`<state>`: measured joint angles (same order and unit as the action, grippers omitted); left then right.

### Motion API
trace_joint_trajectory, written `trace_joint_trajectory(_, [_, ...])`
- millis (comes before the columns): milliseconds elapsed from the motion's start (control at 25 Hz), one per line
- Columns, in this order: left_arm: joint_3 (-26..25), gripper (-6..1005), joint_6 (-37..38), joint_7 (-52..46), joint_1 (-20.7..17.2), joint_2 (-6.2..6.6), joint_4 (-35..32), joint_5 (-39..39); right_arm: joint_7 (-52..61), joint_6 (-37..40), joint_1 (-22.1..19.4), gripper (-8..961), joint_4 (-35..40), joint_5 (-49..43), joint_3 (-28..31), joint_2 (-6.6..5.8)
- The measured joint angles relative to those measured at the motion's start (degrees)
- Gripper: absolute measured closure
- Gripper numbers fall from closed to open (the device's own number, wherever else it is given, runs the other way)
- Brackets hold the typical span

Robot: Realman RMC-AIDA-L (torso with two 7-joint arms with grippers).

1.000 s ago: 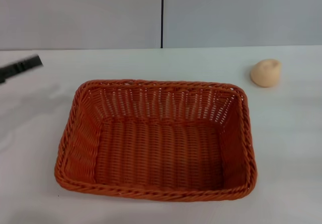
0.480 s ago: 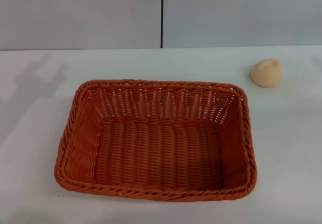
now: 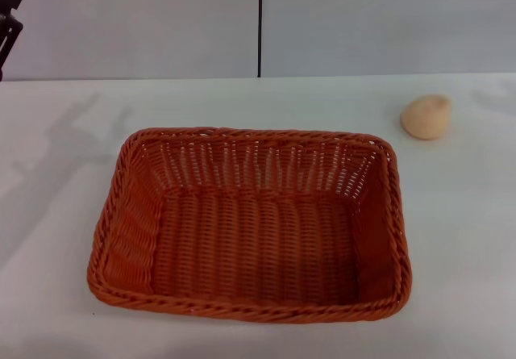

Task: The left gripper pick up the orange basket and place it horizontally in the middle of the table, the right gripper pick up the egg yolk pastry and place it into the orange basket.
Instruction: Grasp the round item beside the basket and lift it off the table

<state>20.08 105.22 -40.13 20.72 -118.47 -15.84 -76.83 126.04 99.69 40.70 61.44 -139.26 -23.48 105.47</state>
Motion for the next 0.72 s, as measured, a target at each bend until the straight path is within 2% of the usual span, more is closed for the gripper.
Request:
trace_joint_trajectory(120, [0.0,411,0.1,0.2,0.1,0.00,0.5,0.0,0.7,-0.8,4.2,228,-2.0,-5.8,-4.7,-0.35])
trace_joint_trajectory(240, [0.0,410,0.3,0.7,0.1,0.04,1.3,-0.2,2.8,-2.8,6.0,228,-3.3,-8.2,-12.1,0.08])
trace_joint_trajectory(360, [0.1,410,0.3,0.8,0.1,0.05,1.9,-0.2,5.7,-6.0,6.6,229,-3.3,-12.0,-20.0,1.86])
trace_joint_trajectory(480, [0.4,410,0.3,0.8,0.1,0.07,2.6,-0.2,6.4,-8.6,7.2,229,-3.0,-15.8,-23.0,4.34])
trace_joint_trajectory(520, [0.8,410,0.2,0.8,0.0,0.10,2.9,-0.3,6.4,-10.0,7.5,229,-3.0,-17.6,-23.6,5.95])
trace_joint_trajectory(560, [1.5,410,0.0,0.8,-0.1,0.18,3.0,-0.3,6.4,-10.0,7.5,229,-3.0,-17.6,-23.6,5.95])
trace_joint_trajectory(720, [1.9,409,0.0,0.9,-0.2,0.22,3.1,-0.3,6.3,-12.6,7.6,229,-3.1,-19.0,-26.3,8.17])
